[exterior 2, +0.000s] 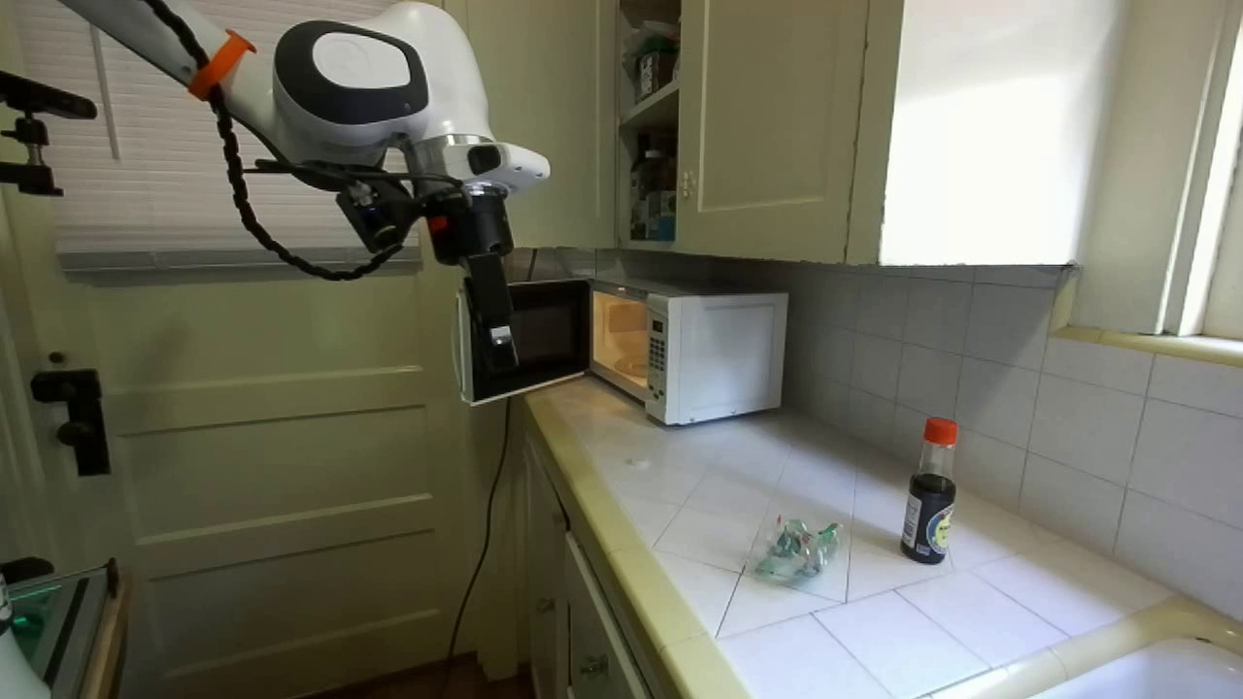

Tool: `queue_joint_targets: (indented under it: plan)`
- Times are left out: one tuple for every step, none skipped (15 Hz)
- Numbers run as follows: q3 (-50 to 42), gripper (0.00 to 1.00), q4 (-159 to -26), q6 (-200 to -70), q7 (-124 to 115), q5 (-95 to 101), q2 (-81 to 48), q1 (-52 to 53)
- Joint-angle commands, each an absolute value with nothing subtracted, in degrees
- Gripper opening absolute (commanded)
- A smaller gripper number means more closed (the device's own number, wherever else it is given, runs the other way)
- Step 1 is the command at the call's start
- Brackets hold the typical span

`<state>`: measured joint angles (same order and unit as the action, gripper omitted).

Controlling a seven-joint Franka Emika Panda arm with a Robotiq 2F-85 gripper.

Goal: Open the cupboard door

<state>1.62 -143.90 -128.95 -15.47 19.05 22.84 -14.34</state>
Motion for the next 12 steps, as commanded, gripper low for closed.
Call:
queue_joint_targets:
  plan:
    - [0.6, 1.00, -143.8, -128.7, -15.8, 19.5, 22.8, -13.3]
    - [0.6, 1.00, -143.8, -128.7, -15.8, 19.5, 22.8, -13.3]
    - [0.6, 1.00, -143.8, -128.7, -15.8, 19.5, 22.8, -13.3]
    - [0.6, 1.00, -143.8, -128.7, -15.8, 19.5, 22.8, -13.3]
    - [0.6, 1.00, -143.8, -128.7, -15.8, 19.5, 22.8, -13.3]
    - [0.6, 1.00, -143.8, -128.7, -15.8, 19.5, 22.8, -13.3]
    - [0.6, 1.00, -143.8, -128.7, -15.8, 19.5, 22.8, -13.3]
    - [0.6, 1.00, -143.8, -128.7, -15.8, 19.5, 22.8, -13.3]
    - [0.6, 1.00, -143.8, -128.7, -15.8, 19.5, 22.8, -13.3]
    - [0.6, 1.00, -143.8, -128.7, -15.8, 19.5, 22.8, -13.3]
    - [0.4, 1.00, -143.6, -128.8, -15.7, 19.5, 23.1, -13.3]
    - [0.0, 1.00, -143.6, -129.2, -15.2, 19.3, 23.4, -13.2]
